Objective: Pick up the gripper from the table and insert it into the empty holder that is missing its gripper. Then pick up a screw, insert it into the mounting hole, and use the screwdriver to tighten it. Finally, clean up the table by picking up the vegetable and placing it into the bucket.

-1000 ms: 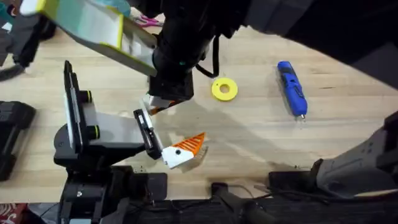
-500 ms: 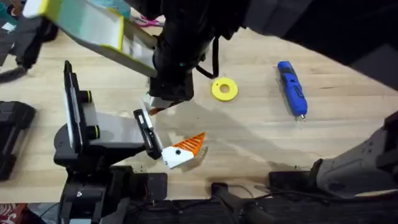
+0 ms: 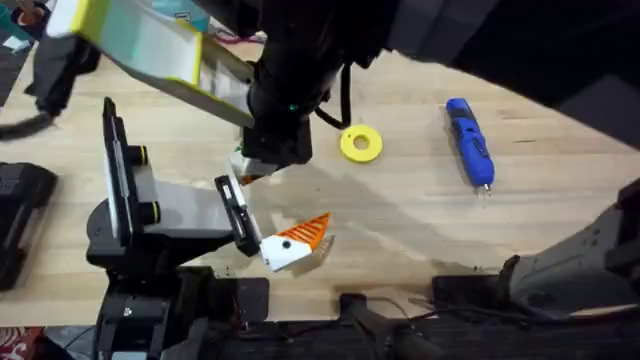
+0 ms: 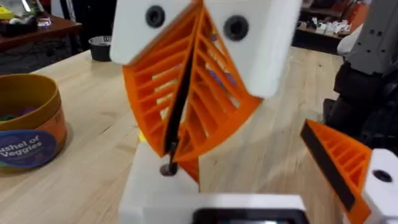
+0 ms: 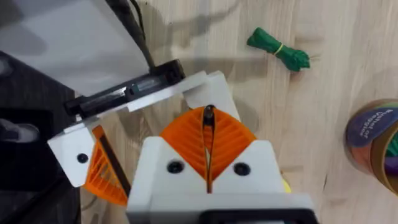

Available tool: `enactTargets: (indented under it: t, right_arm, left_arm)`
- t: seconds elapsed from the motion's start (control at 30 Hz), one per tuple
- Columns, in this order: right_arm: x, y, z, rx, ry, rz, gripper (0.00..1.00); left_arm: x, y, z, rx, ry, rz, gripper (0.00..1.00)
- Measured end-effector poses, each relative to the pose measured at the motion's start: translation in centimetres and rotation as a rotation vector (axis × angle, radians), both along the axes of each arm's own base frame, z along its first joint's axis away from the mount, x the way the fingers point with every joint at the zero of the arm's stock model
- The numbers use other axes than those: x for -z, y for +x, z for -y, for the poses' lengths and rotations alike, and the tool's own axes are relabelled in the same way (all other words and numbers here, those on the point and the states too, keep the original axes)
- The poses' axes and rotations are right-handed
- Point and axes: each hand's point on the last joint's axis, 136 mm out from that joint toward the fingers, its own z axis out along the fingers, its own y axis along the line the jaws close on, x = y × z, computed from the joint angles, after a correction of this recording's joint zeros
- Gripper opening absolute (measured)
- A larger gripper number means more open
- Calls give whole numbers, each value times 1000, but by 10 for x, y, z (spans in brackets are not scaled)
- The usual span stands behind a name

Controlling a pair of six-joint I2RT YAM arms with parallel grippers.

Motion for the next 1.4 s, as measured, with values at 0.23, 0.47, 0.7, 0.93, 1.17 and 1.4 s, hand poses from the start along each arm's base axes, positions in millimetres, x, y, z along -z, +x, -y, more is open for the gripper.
enactTargets:
  t: [0.23, 0.47, 0.7, 0.93, 1.17, 1.4]
  right_arm:
    - [4, 0, -1, 0, -8, -5, 5]
    - [11, 2, -2, 0, -21, -14, 5]
    - [11, 0, -1, -1, -26, -20, 266]
    - [12, 0, -2, -9, -27, -14, 994]
    - [12, 4, -1, 1, -25, -13, 996]
    - [-6, 17, 13, 44, 12, 11, 996]
  left_arm:
    - [0, 0, 0, 0, 0, 0, 986]
    - [1, 0, 0, -1, -5, -16, 986]
    - [1, 1, 0, -6, -5, -16, 986]
    - [0, 0, 0, 3, -2, -6, 986]
    - [0, -1, 1, 7, -1, -3, 986]
    - [0, -1, 1, 9, -1, -3, 986]
